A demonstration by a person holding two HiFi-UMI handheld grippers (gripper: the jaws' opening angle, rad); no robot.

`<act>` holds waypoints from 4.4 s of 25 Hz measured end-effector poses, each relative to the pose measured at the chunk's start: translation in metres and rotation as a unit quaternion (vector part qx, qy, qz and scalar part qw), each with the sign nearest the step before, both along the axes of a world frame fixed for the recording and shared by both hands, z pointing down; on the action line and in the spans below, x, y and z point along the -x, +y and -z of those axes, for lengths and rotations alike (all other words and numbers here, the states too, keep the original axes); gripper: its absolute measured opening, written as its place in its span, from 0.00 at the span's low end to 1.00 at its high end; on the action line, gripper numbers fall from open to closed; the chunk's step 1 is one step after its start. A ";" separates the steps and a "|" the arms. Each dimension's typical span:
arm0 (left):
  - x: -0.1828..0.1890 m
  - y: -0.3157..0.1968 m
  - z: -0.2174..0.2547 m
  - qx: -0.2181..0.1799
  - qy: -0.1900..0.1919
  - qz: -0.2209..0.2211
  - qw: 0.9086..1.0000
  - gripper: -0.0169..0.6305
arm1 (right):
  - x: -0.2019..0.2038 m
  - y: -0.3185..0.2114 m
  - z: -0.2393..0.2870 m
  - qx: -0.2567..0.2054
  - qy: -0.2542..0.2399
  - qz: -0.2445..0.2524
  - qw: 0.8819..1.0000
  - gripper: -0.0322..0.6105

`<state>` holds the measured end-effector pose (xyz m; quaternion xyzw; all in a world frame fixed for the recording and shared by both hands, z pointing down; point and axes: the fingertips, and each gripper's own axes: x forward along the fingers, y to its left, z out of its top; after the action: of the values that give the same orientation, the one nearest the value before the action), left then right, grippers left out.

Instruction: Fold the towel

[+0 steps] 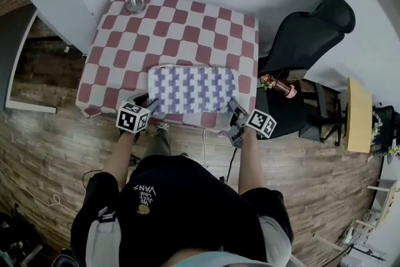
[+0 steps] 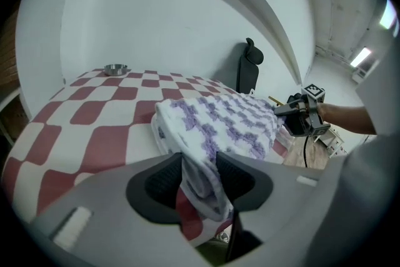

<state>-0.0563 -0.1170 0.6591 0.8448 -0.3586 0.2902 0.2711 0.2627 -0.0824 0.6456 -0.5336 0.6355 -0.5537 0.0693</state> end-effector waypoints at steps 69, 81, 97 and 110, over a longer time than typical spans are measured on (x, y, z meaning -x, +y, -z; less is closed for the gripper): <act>-0.102 0.061 0.098 -0.172 0.042 -0.164 0.970 0.27 | 0.048 0.008 0.064 -0.114 0.525 0.306 0.786 0.35; -0.120 0.067 0.047 -0.101 -0.034 -0.187 0.977 0.25 | 0.065 -0.032 0.081 -0.177 0.586 0.352 0.708 0.09; -0.073 0.079 0.053 -0.100 0.121 -0.072 0.985 0.07 | 0.232 -0.106 0.083 -0.283 0.567 0.501 0.590 0.09; -0.039 0.086 0.011 -0.029 0.167 0.018 0.985 0.07 | 0.279 -0.102 -0.004 -0.220 0.541 0.555 0.592 0.11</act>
<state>-0.0176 -0.0310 0.6479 0.8823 -0.3319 0.1292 0.3077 -0.0161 -0.1840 0.6492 -0.2473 0.8316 0.0622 -0.4933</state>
